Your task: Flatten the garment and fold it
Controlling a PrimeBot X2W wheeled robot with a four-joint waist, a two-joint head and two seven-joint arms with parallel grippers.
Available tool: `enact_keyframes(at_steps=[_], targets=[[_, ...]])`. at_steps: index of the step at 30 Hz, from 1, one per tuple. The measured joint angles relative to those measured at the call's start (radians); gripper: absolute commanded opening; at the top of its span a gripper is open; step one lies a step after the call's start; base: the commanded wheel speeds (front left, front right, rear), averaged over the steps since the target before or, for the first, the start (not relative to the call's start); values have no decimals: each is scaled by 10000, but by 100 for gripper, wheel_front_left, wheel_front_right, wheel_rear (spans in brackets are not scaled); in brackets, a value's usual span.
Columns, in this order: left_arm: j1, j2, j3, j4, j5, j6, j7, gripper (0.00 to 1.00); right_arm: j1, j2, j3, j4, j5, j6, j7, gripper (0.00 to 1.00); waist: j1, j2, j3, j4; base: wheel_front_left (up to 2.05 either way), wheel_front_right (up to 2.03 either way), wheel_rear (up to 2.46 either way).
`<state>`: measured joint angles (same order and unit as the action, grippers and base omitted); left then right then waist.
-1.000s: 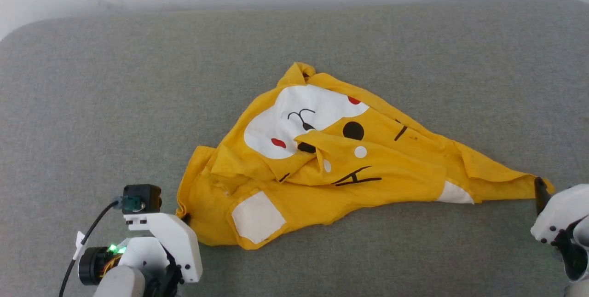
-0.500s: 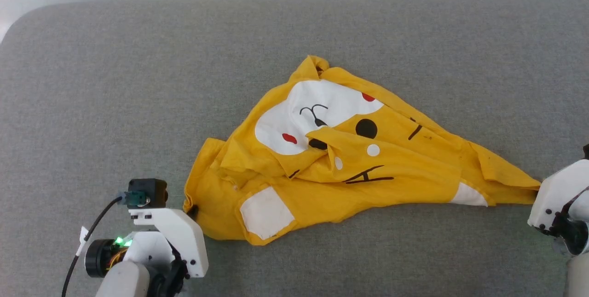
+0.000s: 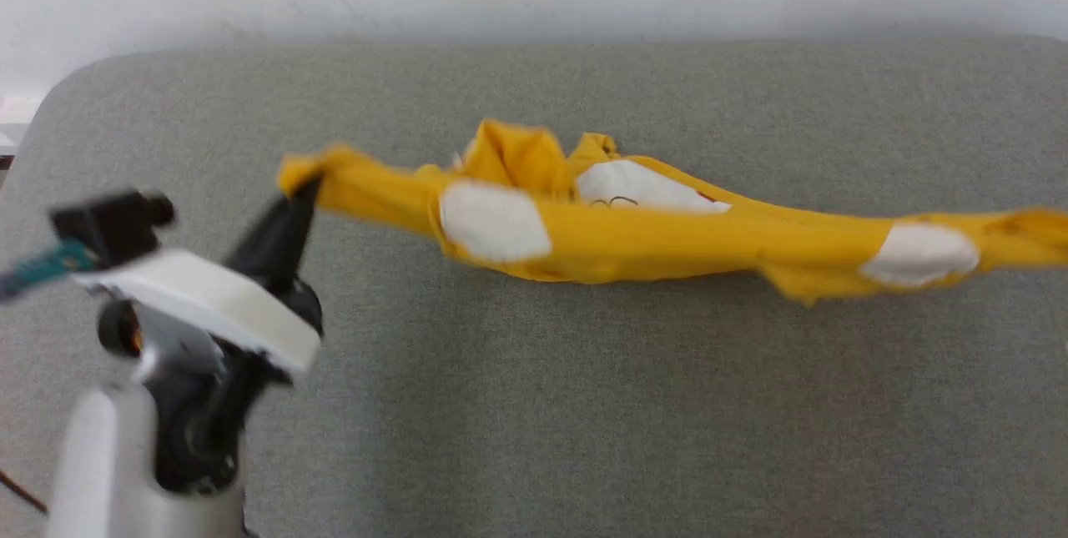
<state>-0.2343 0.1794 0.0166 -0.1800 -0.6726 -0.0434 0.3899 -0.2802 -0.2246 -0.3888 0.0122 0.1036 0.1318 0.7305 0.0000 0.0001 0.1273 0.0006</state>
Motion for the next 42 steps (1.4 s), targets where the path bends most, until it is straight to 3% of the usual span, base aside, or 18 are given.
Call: enact_keyframes(at_steps=[8,14,23,30,34,42], targets=[[-2891,151,589,-520,-851,290,479,0,-1934,-1820,1223,-1476,552,0,997,0,1,0,233,-86,0,0,0],[-5707,194,715,604,-825,627,295,0,-5097,-2508,2602,-435,750,0,930,0,2,0,905,-152,0,0,0],[-9927,339,706,3214,349,1172,-1406,0,-9359,-2266,3638,1384,50,2,-343,0,4,0,2552,-256,0,0,0],[-12458,307,970,4454,671,1233,-3398,0,-12201,-1530,3438,2658,-1258,2,-3070,0,4,0,3893,-329,0,0,0],[-13103,336,1143,4961,640,972,-4128,0,-13032,-1241,3277,3329,-1753,2,-4224,0,3,0,4437,-369,0,0,0],[-12382,422,1055,6084,575,562,-4249,0,-12734,-1198,3227,4531,-1685,8,-4968,0,2,0,4743,-262,0,0,0]])
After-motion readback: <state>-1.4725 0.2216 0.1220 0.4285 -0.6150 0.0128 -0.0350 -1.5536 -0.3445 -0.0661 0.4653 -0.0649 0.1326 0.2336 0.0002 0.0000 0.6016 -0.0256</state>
